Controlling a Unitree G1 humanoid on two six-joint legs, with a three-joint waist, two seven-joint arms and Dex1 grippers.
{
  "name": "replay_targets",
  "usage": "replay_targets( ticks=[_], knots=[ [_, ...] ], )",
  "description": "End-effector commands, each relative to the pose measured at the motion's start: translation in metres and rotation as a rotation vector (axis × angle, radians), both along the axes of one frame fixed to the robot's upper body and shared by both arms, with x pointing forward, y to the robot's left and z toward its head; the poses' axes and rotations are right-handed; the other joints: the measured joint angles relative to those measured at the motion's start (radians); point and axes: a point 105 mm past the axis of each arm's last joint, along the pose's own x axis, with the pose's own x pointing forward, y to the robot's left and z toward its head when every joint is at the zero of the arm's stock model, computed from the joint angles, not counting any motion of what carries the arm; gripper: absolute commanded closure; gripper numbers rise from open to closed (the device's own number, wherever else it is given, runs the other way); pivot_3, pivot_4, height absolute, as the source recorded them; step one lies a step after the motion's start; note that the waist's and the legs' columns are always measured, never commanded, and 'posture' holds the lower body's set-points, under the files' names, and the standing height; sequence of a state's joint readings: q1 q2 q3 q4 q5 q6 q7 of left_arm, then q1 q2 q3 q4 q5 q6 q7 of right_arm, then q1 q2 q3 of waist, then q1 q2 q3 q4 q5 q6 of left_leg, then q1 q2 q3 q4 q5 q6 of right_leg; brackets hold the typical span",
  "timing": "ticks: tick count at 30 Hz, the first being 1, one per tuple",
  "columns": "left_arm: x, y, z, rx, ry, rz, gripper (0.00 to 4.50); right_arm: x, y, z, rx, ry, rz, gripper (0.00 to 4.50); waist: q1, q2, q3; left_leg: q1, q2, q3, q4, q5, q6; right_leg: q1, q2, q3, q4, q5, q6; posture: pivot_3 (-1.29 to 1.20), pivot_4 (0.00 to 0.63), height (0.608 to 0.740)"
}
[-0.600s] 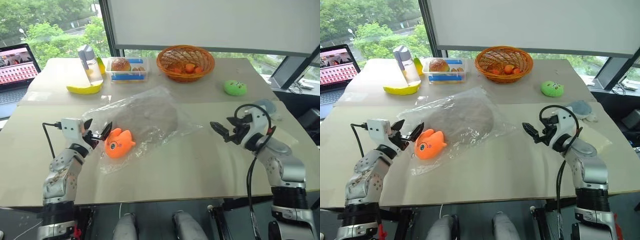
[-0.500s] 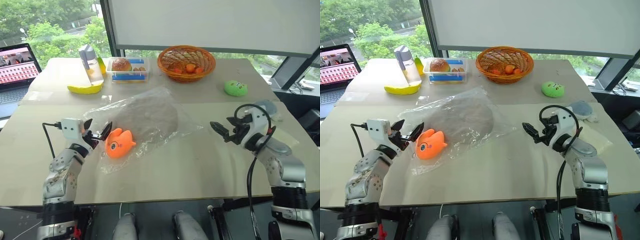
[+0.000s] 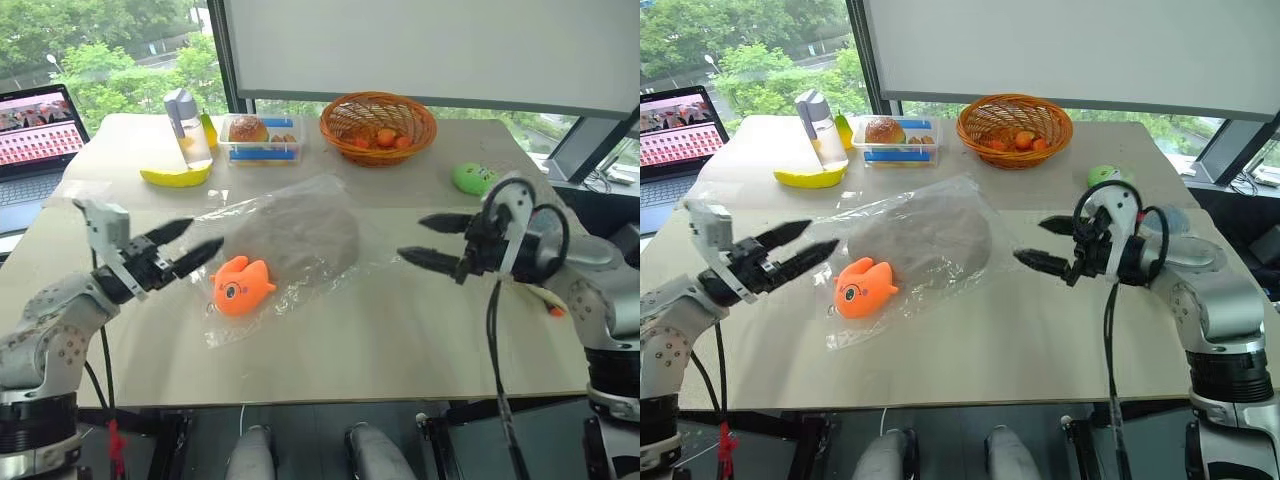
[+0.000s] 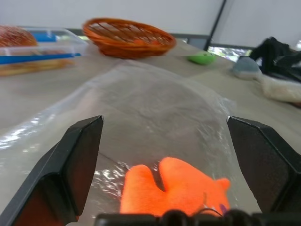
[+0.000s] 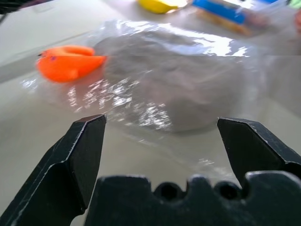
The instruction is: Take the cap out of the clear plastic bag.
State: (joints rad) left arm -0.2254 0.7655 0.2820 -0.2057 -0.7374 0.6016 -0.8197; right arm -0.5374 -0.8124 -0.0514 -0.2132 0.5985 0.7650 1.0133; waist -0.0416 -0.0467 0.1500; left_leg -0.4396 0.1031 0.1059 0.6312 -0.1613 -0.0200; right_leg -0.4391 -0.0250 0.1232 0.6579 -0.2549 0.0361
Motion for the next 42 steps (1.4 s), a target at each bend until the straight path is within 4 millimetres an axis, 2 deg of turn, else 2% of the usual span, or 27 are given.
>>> replay_targets(
  ticks=[1,4,6,9,13,17,21,24,26,28,29,31,33,36,38,39,42],
  knots=[
    [-0.006,-0.026,-0.017,0.122,0.043,-0.108,0.0,-0.016,0.02,0.016,-0.017,-0.007,0.141,0.02,-0.001,0.0,0.0,0.0,0.0,0.0,0.0,0.0,0.0,0.0,0.0,0.0,0.0,0.0,0.0,0.0,0.15,0.72],
    [-0.007,-0.032,-0.036,0.179,0.079,-0.133,0.0,-0.022,0.026,0.013,-0.017,0.029,0.176,0.02,-0.001,0.0,0.0,0.0,0.0,0.0,0.0,0.0,0.0,0.0,0.0,-0.001,0.0,0.0,-0.001,0.0,0.15,0.72],
    [-0.006,-0.027,-0.049,0.251,0.105,-0.125,0.0,-0.022,0.026,0.012,-0.02,0.029,0.17,0.02,-0.001,0.0,0.0,0.0,0.0,-0.001,0.0,0.0,0.0,0.0,0.0,-0.001,0.0,-0.001,-0.001,0.0,0.15,0.72],
    [-0.002,-0.02,-0.057,0.29,0.128,-0.09,0.0,-0.022,0.025,0.011,-0.019,0.027,0.157,0.02,-0.001,0.0,0.0,0.0,0.0,-0.001,0.0,0.0,0.0,-0.001,0.0,-0.001,0.0,-0.001,-0.002,0.0,0.15,0.72],
    [-0.003,-0.008,-0.088,0.408,0.237,-0.05,0.0,-0.02,0.024,0.01,-0.026,0.012,0.132,0.02,-0.001,0.0,0.0,0.0,0.0,-0.001,0.001,0.0,0.0,-0.001,0.0,-0.001,0.001,-0.001,-0.002,0.0,0.15,0.72],
    [0.001,-0.014,-0.1,0.421,0.254,-0.041,0.0,-0.016,0.022,0.012,-0.028,-0.008,0.11,0.02,0.0,0.0,0.0,0.0,0.0,-0.001,0.001,0.0,0.0,0.0,0.0,-0.001,0.002,-0.001,-0.002,0.0,0.15,0.72],
    [0.01,-0.021,-0.098,0.397,0.234,-0.031,1.36,-0.011,0.021,0.015,-0.026,-0.033,0.091,0.0,0.003,0.002,-0.001,0.0,0.0,-0.001,0.001,0.0,0.0,0.0,0.0,-0.001,0.003,-0.001,-0.002,0.0,0.15,0.72],
    [0.016,-0.019,-0.085,0.342,0.201,0.001,2.42,-0.009,0.022,0.018,-0.018,-0.043,0.089,0.0,0.004,0.002,-0.001,0.0,0.0,-0.001,0.002,0.0,0.0,0.0,0.0,-0.001,0.004,-0.002,-0.001,0.0,0.15,0.72],
    [0.032,-0.004,-0.067,0.331,0.111,0.112,3.01,-0.007,0.023,0.019,-0.021,-0.054,0.089,0.0,0.004,0.002,-0.001,0.0,0.0,-0.001,0.002,0.0,0.0,0.0,0.0,-0.001,0.004,-0.002,-0.001,0.0,0.15,0.72],
    [0.052,0.021,-0.044,0.269,0.026,0.29,3.66,-0.005,0.024,0.021,-0.017,-0.064,0.091,0.0,0.005,0.001,-0.001,0.0,0.0,-0.001,0.002,0.0,0.0,0.0,0.0,-0.001,0.005,-0.002,-0.001,0.0,0.15,0.72],
    [0.059,0.032,-0.033,0.223,-0.005,0.364,4.0,-0.005,0.025,0.022,-0.015,-0.067,0.094,0.0,0.005,0.001,-0.001,0.0,0.0,-0.002,0.003,0.0,0.0,0.0,0.0,-0.001,0.005,-0.002,-0.001,0.0,0.15,0.72],
    [0.068,0.056,-0.009,0.063,-0.043,0.502,4.37,-0.004,0.027,0.023,-0.008,-0.07,0.104,0.0,0.004,0.0,-0.001,0.0,0.0,-0.003,0.003,0.0,0.0,0.0,0.001,-0.002,0.005,-0.002,-0.001,0.0,0.15,0.72],
    [0.073,0.088,0.012,-0.155,-0.035,0.667,4.44,-0.004,0.03,0.022,-0.006,-0.063,0.12,0.0,0.004,0.0,0.0,-0.001,0.0,-0.003,0.003,0.0,0.0,-0.001,0.001,-0.002,0.006,-0.002,-0.001,0.0,0.15,0.72],
    [0.075,0.115,0.038,-0.566,-0.028,0.756,4.44,-0.001,0.033,0.021,-0.008,-0.057,0.133,0.0,0.005,0.0,0.0,-0.002,0.0,-0.004,0.003,0.0,0.0,-0.001,0.001,-0.003,0.006,-0.002,-0.001,0.0,0.15,0.72],
    [0.074,0.136,0.044,-0.809,-0.037,0.81,4.44,0.002,0.036,0.02,-0.011,-0.059,0.145,0.0,0.008,0.0,0.0,-0.002,-0.001,-0.005,0.003,0.0,0.001,0.0,0.0,-0.003,0.006,-0.002,0.0,0.0,0.15,0.72],
    [0.073,0.145,0.042,-0.854,-0.042,0.847,4.44,0.002,0.038,0.021,-0.009,-0.059,0.152,0.0,0.009,0.0,0.0,-0.002,-0.001,-0.005,0.004,0.0,0.001,0.0,0.0,-0.004,0.006,-0.002,0.0,0.0,0.15,0.72],
    [0.06,0.194,0.001,-0.625,-0.015,1.202,4.44,0.003,0.045,0.021,0.0,-0.061,0.178,0.0,0.002,0.0,0.0,-0.001,-0.001,-0.006,0.004,0.0,0.0,0.001,0.0,-0.004,0.007,-0.002,-0.001,0.0,0.15,0.72]
  ],
)
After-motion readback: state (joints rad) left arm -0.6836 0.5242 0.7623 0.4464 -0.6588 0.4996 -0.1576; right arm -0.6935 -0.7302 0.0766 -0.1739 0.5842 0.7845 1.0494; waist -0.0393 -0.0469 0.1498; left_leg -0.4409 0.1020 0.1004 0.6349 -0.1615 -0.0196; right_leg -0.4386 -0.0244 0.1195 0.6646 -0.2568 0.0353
